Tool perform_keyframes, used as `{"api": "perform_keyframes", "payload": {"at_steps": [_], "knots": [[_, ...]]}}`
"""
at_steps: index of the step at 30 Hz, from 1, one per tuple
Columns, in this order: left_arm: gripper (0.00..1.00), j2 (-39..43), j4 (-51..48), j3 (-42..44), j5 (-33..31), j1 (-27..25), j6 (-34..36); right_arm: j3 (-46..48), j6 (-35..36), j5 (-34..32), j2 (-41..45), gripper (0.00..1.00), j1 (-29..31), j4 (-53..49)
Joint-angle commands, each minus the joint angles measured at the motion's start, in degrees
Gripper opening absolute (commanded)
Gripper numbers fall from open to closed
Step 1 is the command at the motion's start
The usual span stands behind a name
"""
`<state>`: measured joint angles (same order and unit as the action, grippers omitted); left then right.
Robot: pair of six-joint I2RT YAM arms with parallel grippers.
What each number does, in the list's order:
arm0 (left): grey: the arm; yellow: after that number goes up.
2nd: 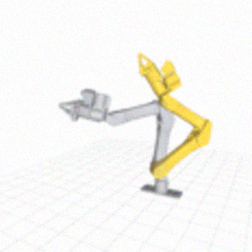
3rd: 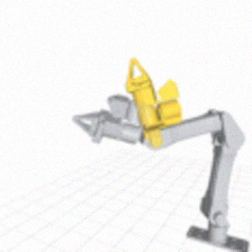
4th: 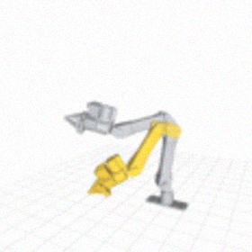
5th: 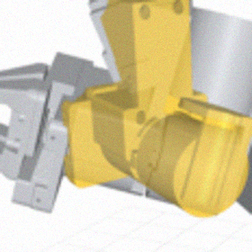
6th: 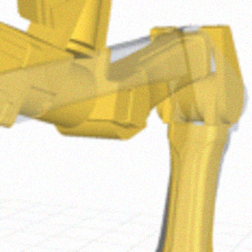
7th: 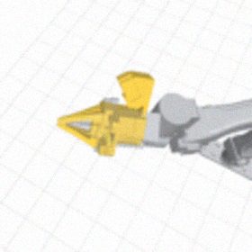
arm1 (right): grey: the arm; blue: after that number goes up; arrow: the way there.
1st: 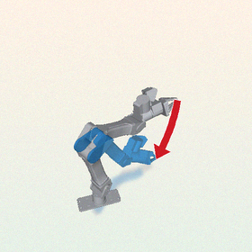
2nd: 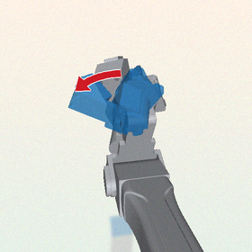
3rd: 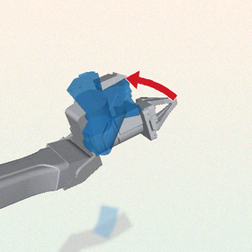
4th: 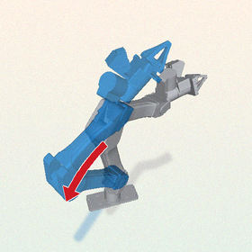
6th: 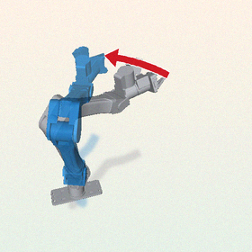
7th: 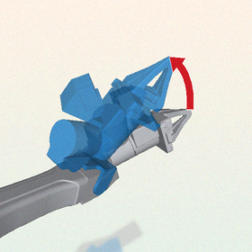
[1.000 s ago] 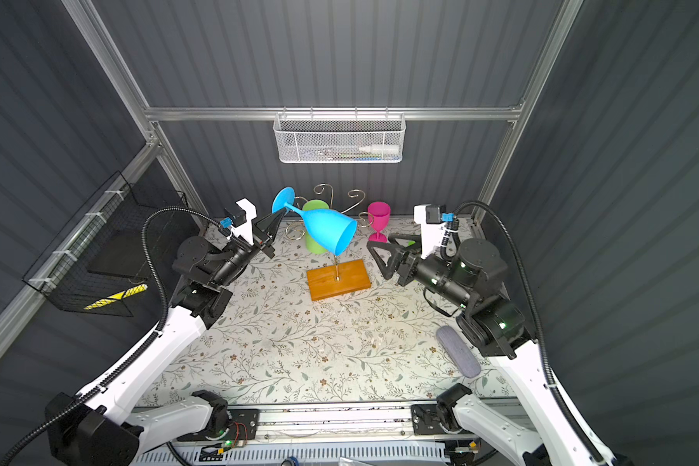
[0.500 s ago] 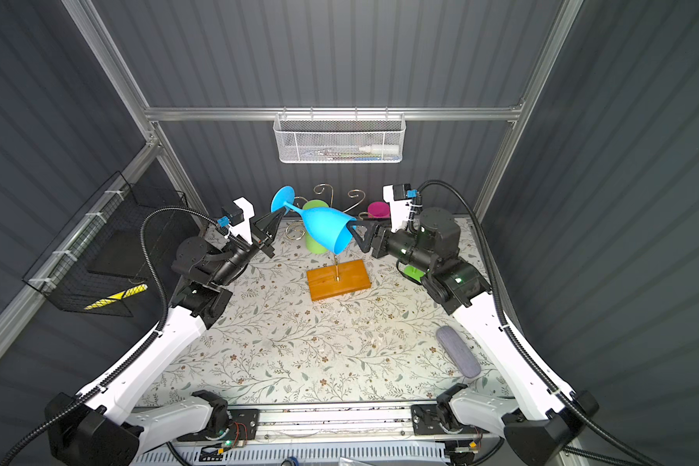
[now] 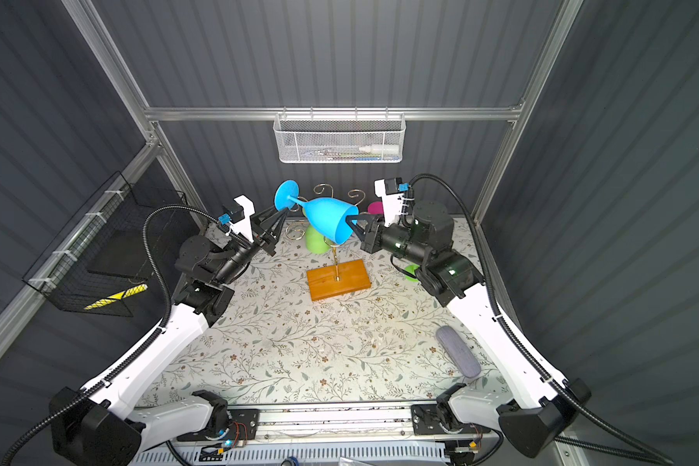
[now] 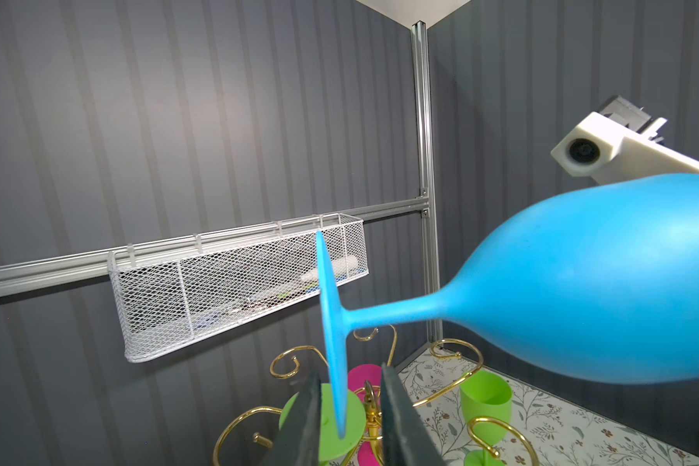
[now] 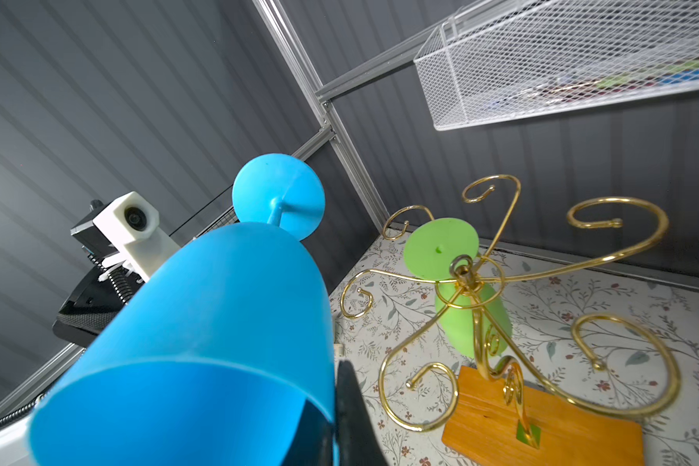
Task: Take the wine glass off the wine glass rack
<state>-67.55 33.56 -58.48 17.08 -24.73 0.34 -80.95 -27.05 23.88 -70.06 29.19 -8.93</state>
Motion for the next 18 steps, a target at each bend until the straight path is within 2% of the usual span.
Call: {"api": "perform_keyframes", "payload": {"at_steps": [1,3,6,9,12,15,18], "knots": [[0.36,0.16,1.96,-0.89,-0.54,-0.14,-0.35,-2.72,1.13,-2.8,2.75,0.0,-1.25,-1.48],[0.33,0.26,1.79,-0.83,-0.91,-0.08,-0.35,-2.64,1.12,-3.13,3.58,0.0,-1.97,-2.13],[0.35,0.63,1.29,-0.85,-1.84,-0.08,-0.34,-3.41,2.04,-3.99,4.81,0.0,-3.01,-5.38],[0.53,2.03,0.19,-0.18,-7.59,-0.05,-0.19,-7.01,5.04,-12.51,6.39,0.0,-5.34,-15.8],[0.67,3.44,-0.88,0.79,-17.32,0.17,0.0,-11.33,8.35,-17.65,8.31,0.0,-10.9,-27.63],[0.74,4.07,-3.77,0.31,-23.41,1.85,-2.03,-15.29,12.19,-22.36,8.24,0.0,-17.27,-38.47],[0.77,3.62,-9.54,-1.53,-27.05,5.25,-8.3,-18.17,16.31,-27.13,6.28,0.0,-22.54,-47.3]]}}
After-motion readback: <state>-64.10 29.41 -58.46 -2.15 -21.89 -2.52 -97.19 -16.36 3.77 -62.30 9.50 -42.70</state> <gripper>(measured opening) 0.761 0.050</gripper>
